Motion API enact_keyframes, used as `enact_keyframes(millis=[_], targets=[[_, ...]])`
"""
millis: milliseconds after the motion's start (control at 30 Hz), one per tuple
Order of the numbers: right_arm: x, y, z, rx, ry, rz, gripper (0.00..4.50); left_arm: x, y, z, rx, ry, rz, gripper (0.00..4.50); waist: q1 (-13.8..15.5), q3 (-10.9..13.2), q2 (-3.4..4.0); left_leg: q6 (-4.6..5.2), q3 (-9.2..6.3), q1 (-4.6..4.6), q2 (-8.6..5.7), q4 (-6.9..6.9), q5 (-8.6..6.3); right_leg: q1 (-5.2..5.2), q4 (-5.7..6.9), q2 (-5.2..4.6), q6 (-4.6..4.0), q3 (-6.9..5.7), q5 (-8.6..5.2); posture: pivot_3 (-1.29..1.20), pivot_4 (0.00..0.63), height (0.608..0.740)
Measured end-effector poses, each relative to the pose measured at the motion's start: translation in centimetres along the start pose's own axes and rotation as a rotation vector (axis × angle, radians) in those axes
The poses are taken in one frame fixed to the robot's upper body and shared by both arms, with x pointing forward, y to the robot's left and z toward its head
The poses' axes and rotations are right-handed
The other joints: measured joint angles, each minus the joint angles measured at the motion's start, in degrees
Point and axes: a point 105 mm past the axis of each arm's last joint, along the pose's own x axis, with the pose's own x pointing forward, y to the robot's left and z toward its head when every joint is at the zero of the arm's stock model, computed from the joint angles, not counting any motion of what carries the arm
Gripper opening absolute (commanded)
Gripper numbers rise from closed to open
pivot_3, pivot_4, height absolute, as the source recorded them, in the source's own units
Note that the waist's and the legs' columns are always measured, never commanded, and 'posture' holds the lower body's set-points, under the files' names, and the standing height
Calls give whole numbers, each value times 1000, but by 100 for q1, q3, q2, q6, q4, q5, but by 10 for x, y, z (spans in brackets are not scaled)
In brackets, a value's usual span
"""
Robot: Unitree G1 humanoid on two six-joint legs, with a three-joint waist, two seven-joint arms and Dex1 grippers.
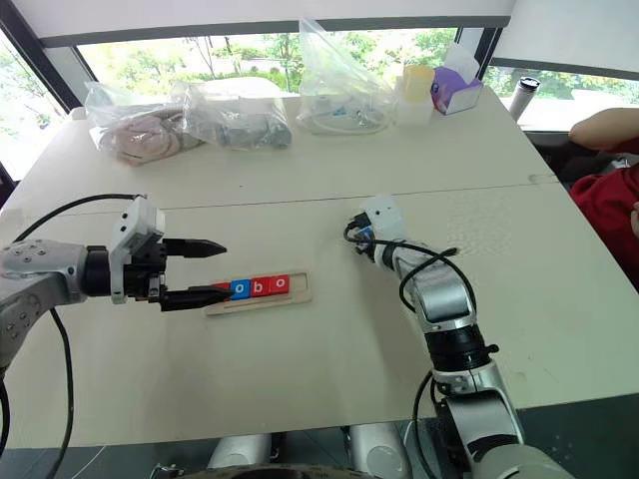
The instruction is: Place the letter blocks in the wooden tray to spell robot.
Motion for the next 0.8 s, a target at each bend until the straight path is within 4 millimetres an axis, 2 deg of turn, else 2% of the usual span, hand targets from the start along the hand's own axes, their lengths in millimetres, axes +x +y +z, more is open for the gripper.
enact_keyframes(millis=[133, 200, 300, 400, 433, 467, 567, 633, 700, 800], targets=[[-29, 1, -2, 155, 41, -112, 1242, 2, 0, 1, 7, 0, -5, 4500, -4, -1, 2, 0, -7, -3, 2, -4, 0, -5, 0, 1, 0, -4, 0, 0, 150, 740], [-44, 2, -16, 155, 107, -149, 1242, 5, 0, 1, 12, 7, -19, 4500, 1, -1, 2, 0, -7, -4, 1, -3, 0, -5, -2, -2, -13, -7, -9, 0, 150, 740], [-51, 10, -30, 154, 173, -150, 1242, 6, 3, 1, 9, 6, -25, 4500, -15, 0, 2, 0, -5, -3, 0, -1, 0, -5, -4, -4, -17, -7, -12, 0, 150, 740], [-51, 17, -32, 189, 182, -147, 1242, 11, 5, 3, 27, 5, -44, 4500, -27, -1, 1, 0, 0, 1, 0, -2, 0, -4, -4, 1, -17, -7, -13, 0, 150, 740], [-51, 18, -32, 195, 181, -149, 2349, 12, 6, 4, 33, 7, -49, 4500, -30, -1, 1, 0, -2, 1, 1, -3, 0, -4, -4, 2, -17, -7, -12, 0, 150, 740], [-50, 20, -31, 199, 179, -145, 2716, 12, 6, 3, 35, 11, -51, 4500, -30, -1, 0, 0, -3, 0, 2, -4, 0, -4, -4, 3, -16, -8, -12, 0, 150, 740], [-50, 22, -27, 204, 173, -135, 4380, 14, 6, 1, 29, 18, -68, 4500, -25, -1, 1, 0, -3, -5, 1, -6, 0, -8, -4, 2, -14, -8, -11, 0, 150, 740], [-50, 17, -23, 198, 167, -142, 4452, 14, 6, 1, 30, 19, -74, 4500, -22, -1, 2, 0, -2, -14, 1, -4, 0, -15, -4, 0, -14, -9, -11, 0, 150, 740], [-53, 3, -9, 140, 122, -158, 4452, 13, 7, 2, 35, 18, -70, 4500, -13, 0, 3, 0, -3, -42, -4, 5, 0, -34, -4, -5, -14, -12, -11, 0, 150, 740], [-60, -17, 29, 21, -12, -118, 4452, 16, 8, 3, 31, 2, -71, 4500, -15, 0, 2, 0, -3, -70, -10, 17, 1, -50, -10, -11, 2, -14, -1, 0, 150, 740]])
